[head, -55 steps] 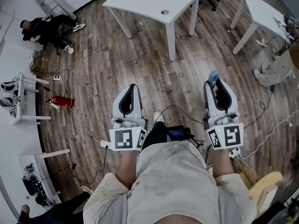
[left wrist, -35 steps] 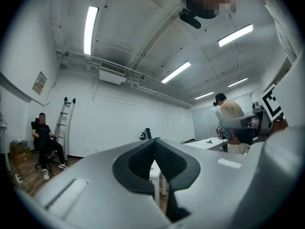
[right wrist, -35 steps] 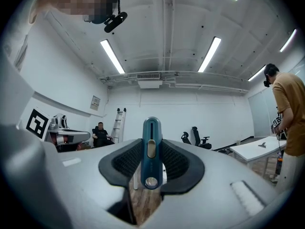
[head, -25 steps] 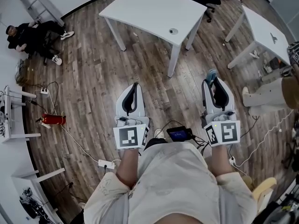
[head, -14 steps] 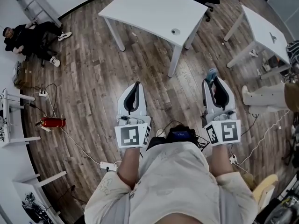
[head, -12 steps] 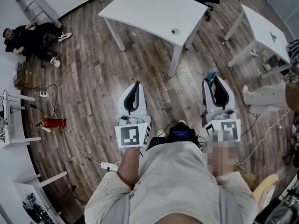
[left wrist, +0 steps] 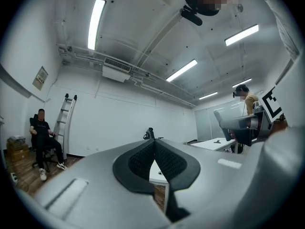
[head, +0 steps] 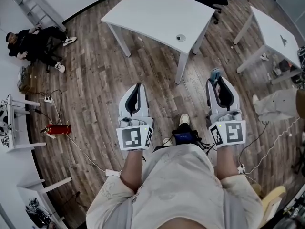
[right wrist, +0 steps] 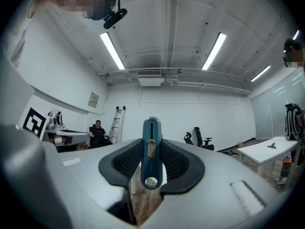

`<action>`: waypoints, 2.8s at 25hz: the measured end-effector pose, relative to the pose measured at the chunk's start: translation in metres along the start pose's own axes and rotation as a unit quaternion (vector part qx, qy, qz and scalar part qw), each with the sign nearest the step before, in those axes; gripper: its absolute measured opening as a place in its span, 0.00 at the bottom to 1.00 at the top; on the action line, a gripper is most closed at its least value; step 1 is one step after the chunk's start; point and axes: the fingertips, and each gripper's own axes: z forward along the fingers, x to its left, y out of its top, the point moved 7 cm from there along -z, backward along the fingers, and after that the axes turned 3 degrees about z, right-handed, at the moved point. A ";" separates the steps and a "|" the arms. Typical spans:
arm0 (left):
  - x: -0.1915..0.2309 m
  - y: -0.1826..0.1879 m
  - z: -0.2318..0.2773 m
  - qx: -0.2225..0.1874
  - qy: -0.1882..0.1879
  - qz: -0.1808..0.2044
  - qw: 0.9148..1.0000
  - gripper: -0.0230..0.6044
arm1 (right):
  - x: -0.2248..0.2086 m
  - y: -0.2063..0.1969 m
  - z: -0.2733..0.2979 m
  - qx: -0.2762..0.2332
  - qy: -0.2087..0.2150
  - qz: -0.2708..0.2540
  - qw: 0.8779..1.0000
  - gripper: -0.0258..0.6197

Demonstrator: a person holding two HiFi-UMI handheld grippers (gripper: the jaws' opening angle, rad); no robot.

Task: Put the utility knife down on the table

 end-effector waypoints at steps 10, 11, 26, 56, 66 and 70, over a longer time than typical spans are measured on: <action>-0.102 -0.013 0.307 0.004 -0.010 0.017 1.000 0.07 | -0.267 -0.013 0.173 0.005 -0.008 0.016 1.000 0.25; -0.114 -0.011 0.342 0.004 -0.010 0.019 1.000 0.07 | -0.299 -0.011 0.193 0.006 -0.008 0.018 1.000 0.25; -0.402 -0.073 0.996 0.031 -0.007 0.045 0.998 0.07 | -0.931 -0.063 0.533 0.016 0.001 0.052 0.999 0.25; -0.122 -0.111 1.285 0.008 -0.033 0.032 0.999 0.07 | -0.873 -0.086 0.927 0.025 -0.016 0.011 1.000 0.25; 0.089 -0.139 1.472 -0.003 -0.046 0.018 0.999 0.07 | -0.812 -0.095 1.204 0.032 -0.025 -0.001 0.999 0.25; 0.235 -0.128 1.540 0.001 -0.052 0.010 0.999 0.07 | -0.738 -0.075 1.348 0.037 -0.027 -0.005 0.999 0.25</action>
